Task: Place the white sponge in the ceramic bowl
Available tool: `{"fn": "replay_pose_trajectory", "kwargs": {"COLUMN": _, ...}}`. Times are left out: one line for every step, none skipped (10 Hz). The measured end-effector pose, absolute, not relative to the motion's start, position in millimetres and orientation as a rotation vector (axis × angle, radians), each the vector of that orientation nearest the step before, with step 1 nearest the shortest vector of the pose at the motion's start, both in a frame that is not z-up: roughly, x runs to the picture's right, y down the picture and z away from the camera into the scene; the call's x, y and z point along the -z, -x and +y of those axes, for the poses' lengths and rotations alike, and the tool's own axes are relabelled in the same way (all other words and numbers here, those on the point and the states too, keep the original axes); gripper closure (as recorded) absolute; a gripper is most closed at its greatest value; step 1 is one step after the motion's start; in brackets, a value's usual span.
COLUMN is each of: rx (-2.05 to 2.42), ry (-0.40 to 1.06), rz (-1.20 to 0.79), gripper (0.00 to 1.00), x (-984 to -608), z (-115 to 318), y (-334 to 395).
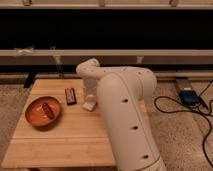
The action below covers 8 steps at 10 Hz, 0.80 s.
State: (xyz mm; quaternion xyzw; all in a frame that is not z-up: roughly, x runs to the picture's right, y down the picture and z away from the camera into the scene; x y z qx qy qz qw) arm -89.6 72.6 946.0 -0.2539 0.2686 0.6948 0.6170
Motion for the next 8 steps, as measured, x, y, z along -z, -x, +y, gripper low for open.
{"fn": "replay_pose_trajectory", "kwargs": {"rx": -1.599, "ry": 0.589, "rz": 0.624, "gripper": 0.35, "x": -946, "z": 74, "y": 90}}
{"fn": "replay_pose_trajectory", "kwargs": {"rx": -1.602, "ry": 0.592, "rz": 0.631, "gripper": 0.35, "x": -946, "z": 75, "y": 89}}
{"fn": "replay_pose_trajectory", "kwargs": {"rx": -1.608, "ry": 0.592, "rz": 0.642, "gripper": 0.4, "x": -945, "z": 77, "y": 86}}
{"fn": "replay_pose_trajectory", "kwargs": {"rx": -1.614, "ry": 0.591, "rz": 0.652, "gripper": 0.49, "x": -944, "z": 79, "y": 84}}
{"fn": "replay_pose_trajectory", "kwargs": {"rx": -1.621, "ry": 0.593, "rz": 0.66, "gripper": 0.59, "x": -941, "z": 81, "y": 81}}
{"fn": "replay_pose_trajectory", "kwargs": {"rx": -1.625, "ry": 0.595, "rz": 0.668, "gripper": 0.69, "x": -938, "z": 84, "y": 78}}
{"fn": "replay_pose_trajectory", "kwargs": {"rx": -1.629, "ry": 0.597, "rz": 0.673, "gripper": 0.81, "x": -931, "z": 87, "y": 76}}
{"fn": "replay_pose_trajectory", "kwargs": {"rx": -1.633, "ry": 0.599, "rz": 0.666, "gripper": 0.9, "x": -927, "z": 87, "y": 78}}
